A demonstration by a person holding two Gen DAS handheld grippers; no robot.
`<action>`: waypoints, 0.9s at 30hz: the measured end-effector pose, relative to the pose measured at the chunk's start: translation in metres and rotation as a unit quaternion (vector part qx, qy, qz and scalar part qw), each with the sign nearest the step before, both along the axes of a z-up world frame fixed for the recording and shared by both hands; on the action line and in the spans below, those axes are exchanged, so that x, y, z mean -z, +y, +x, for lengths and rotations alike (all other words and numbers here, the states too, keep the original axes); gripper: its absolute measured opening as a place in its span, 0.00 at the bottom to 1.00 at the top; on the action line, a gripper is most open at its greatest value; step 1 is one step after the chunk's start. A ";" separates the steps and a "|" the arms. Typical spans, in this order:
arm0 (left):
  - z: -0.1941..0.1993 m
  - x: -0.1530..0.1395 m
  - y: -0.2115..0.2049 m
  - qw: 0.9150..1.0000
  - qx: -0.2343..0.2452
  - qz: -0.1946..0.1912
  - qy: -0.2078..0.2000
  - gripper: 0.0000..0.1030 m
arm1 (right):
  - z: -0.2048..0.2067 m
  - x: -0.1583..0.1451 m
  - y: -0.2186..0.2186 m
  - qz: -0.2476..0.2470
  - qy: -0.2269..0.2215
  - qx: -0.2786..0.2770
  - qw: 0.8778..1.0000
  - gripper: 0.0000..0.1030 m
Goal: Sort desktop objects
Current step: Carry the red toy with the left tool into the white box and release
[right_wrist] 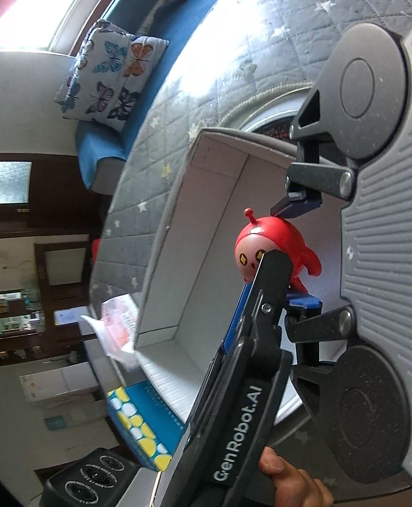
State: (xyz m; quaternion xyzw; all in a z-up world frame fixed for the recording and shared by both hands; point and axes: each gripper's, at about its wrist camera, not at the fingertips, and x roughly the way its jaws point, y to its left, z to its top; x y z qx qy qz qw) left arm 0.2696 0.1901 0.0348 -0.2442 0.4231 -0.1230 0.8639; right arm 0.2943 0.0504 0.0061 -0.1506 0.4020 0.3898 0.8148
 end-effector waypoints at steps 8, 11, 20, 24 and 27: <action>0.006 0.013 0.009 1.000 -0.009 -0.003 0.018 0.39 | -0.001 0.013 0.023 -0.055 -0.024 -0.019 0.998 0.47; 0.005 0.014 0.010 1.000 -0.010 -0.004 0.021 0.39 | 0.001 0.014 0.029 -0.063 -0.026 -0.021 0.997 0.47; 0.002 0.013 0.013 1.000 -0.019 -0.001 0.021 0.39 | 0.002 0.016 0.029 -0.065 -0.023 -0.018 0.997 0.50; 0.001 0.012 0.015 1.000 -0.024 0.000 0.018 0.39 | 0.000 0.014 0.027 -0.066 -0.026 -0.017 0.997 0.57; -0.001 0.008 0.016 1.000 -0.026 0.003 0.013 0.39 | -0.002 0.012 0.025 -0.065 -0.029 -0.016 0.997 0.58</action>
